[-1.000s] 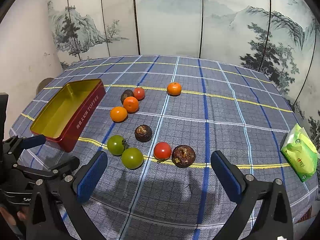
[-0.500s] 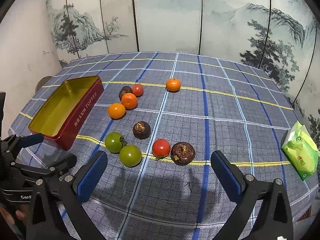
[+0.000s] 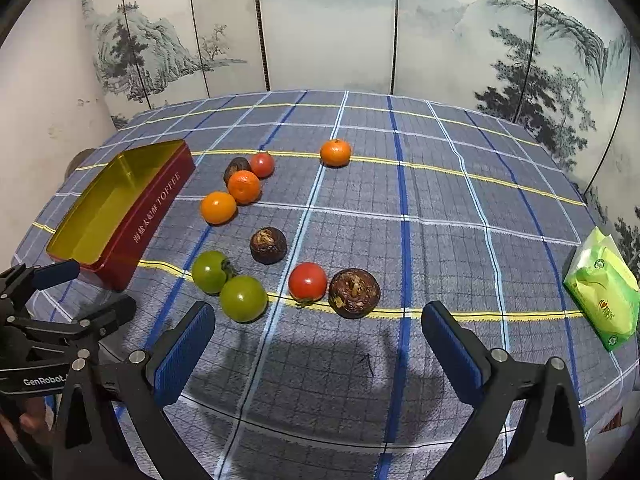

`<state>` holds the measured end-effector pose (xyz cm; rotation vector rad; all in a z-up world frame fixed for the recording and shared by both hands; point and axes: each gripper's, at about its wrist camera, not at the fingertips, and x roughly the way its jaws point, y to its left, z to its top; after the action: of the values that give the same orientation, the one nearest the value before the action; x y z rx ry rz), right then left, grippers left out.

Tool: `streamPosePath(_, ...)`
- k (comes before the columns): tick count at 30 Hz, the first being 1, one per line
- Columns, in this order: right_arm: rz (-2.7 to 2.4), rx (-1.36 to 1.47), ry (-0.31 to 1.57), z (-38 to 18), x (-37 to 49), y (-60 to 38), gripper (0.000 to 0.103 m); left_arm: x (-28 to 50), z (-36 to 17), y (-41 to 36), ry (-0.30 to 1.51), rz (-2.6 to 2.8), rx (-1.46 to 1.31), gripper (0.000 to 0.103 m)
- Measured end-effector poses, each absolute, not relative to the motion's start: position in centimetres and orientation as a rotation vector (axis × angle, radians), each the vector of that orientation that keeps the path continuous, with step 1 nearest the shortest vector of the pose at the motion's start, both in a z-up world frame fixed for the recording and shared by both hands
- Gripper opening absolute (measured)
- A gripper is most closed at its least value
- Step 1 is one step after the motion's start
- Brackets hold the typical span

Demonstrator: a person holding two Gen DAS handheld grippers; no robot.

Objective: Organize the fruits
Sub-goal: 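Reach the left gripper to the larger green tomato and close on it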

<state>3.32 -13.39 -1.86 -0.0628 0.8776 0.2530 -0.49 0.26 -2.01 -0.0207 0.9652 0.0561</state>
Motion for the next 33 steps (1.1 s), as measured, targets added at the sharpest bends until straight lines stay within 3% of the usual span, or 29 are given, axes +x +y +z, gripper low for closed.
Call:
streamPosePath(6,0.236,-0.061,0.903,-3.1,3.6,-14.0,0.102,-0.3,-1.8,0.0,0.964,0.027,-0.018,0.093)
streamPosePath(10,0.236,-0.043,0.917,-3.7,3.8,-14.5,0.102,0.2,-1.8,-0.3,0.974,-0.006,-0.023,0.085)
streamPosePath(16,0.223,-0.044,0.941,-4.7,4.0,-15.0,0.102,1.0,-1.9,-1.1,0.976,-0.073,-0.017,0.082)
streamPosePath(28,0.227,-0.007,0.982,-6.8,4.8,-16.0,0.102,4.0,-4.2,-2.4,1.033,-0.181,0.006,0.057)
streamPosePath(33,0.228,-0.012,0.992,-7.3,5.1,-16.2,0.102,5.2,-5.2,-2.8,1.045,-0.202,0.026,0.051)
